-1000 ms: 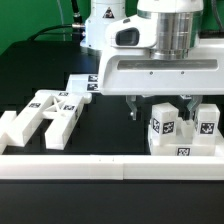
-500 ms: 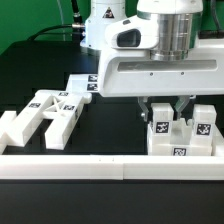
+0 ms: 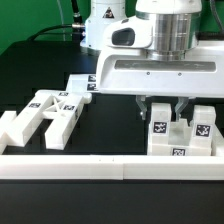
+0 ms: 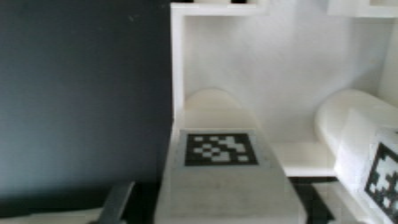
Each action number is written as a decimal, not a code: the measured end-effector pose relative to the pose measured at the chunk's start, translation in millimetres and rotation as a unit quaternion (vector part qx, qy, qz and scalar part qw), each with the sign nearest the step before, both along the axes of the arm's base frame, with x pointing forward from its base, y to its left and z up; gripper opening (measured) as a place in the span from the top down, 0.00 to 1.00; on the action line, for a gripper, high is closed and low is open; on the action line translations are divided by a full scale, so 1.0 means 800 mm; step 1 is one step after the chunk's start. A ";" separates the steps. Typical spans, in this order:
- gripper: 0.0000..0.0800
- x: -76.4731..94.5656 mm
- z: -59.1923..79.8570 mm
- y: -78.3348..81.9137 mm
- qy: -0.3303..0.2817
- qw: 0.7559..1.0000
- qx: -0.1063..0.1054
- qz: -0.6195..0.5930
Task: Assemble chair
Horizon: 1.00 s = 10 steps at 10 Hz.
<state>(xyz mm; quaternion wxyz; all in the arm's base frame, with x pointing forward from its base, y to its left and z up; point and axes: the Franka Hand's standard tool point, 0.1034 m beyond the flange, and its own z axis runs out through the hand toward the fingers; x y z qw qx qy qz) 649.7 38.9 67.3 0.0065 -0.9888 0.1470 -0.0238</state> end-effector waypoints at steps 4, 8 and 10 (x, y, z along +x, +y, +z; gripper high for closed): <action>0.64 0.001 0.001 -0.015 0.000 0.994 -0.002 -0.111; 0.52 0.001 0.001 -0.016 -0.001 0.994 -0.002 -0.113; 0.21 0.000 0.000 -0.016 -0.001 0.994 -0.002 -0.114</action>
Offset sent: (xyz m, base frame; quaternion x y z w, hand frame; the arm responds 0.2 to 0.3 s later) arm 0.0006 -0.0018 -0.0014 0.0096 0.0008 0.1840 0.9829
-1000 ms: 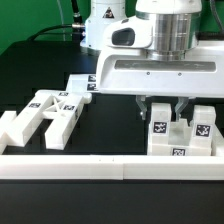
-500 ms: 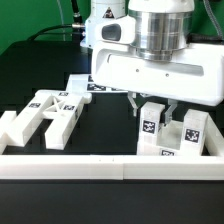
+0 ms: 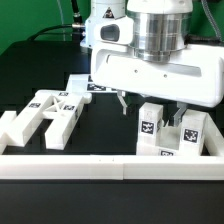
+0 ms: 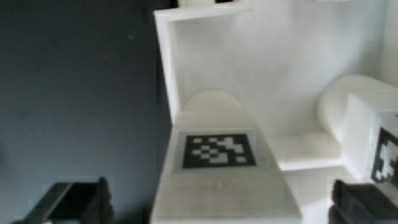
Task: Assemble chair
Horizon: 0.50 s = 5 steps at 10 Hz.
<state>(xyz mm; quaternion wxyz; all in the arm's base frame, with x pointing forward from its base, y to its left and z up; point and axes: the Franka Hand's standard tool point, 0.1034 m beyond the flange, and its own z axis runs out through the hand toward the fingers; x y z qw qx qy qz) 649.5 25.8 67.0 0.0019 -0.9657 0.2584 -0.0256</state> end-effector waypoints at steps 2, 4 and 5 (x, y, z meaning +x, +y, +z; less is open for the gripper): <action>0.19 0.002 0.003 0.002 -0.005 1.000 0.000 0.001; 0.19 -0.009 0.010 0.007 -0.017 1.000 0.001 0.005; 0.19 -0.016 0.009 0.006 -0.016 1.000 0.001 0.004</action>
Offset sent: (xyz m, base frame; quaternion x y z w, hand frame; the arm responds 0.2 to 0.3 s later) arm -0.0398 0.0141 0.0155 0.0307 0.0089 -0.0142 0.9994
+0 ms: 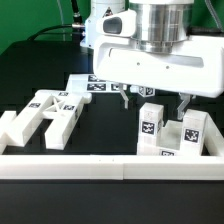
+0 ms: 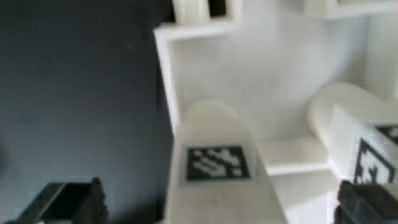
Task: Assemble chair
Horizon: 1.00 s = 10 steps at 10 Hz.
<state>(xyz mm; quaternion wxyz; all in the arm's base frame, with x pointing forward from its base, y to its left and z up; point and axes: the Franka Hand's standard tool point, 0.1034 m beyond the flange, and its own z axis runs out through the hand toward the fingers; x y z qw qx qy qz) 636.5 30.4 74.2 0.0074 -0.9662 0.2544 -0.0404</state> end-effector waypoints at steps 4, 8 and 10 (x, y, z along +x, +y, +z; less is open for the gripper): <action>0.19 0.002 -0.003 -0.001 0.000 1.000 -0.001 0.000; 0.19 -0.014 -0.020 0.004 -0.011 1.000 -0.007 0.008; 0.19 -0.023 -0.032 0.006 -0.013 1.000 -0.010 0.011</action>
Offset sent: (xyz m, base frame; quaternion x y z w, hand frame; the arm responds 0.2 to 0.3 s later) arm 0.0000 0.0000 0.0000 0.0000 0.0000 0.0000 1.0000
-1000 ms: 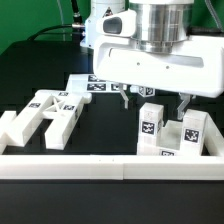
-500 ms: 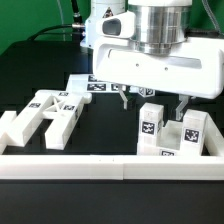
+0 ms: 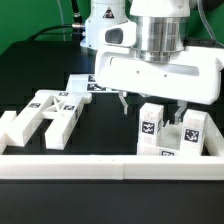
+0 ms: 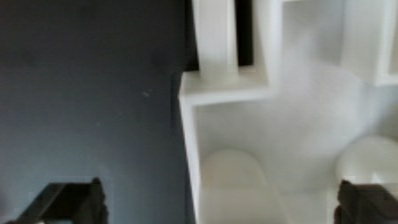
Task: Assemble chair
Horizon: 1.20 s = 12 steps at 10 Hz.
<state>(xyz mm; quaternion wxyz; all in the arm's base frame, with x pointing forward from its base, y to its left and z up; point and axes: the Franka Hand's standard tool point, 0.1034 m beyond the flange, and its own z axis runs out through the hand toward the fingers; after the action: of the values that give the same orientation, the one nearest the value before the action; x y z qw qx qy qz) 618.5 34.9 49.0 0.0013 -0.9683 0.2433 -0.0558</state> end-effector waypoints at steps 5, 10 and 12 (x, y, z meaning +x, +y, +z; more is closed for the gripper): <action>0.19 -0.010 -0.036 -0.004 0.010 1.000 -0.009 0.003; 0.38 -0.013 -0.054 -0.006 0.015 1.000 -0.014 0.006; 0.72 -0.013 -0.054 -0.006 0.015 1.000 -0.014 0.006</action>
Offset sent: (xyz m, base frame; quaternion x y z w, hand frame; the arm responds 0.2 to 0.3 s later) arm 0.0026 -0.0065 -0.0208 -0.0078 0.0152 -0.0095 0.9998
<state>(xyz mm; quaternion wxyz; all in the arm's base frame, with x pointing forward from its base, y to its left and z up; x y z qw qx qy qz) 607.9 30.4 5.7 -0.0152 -0.9704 0.2370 -0.0445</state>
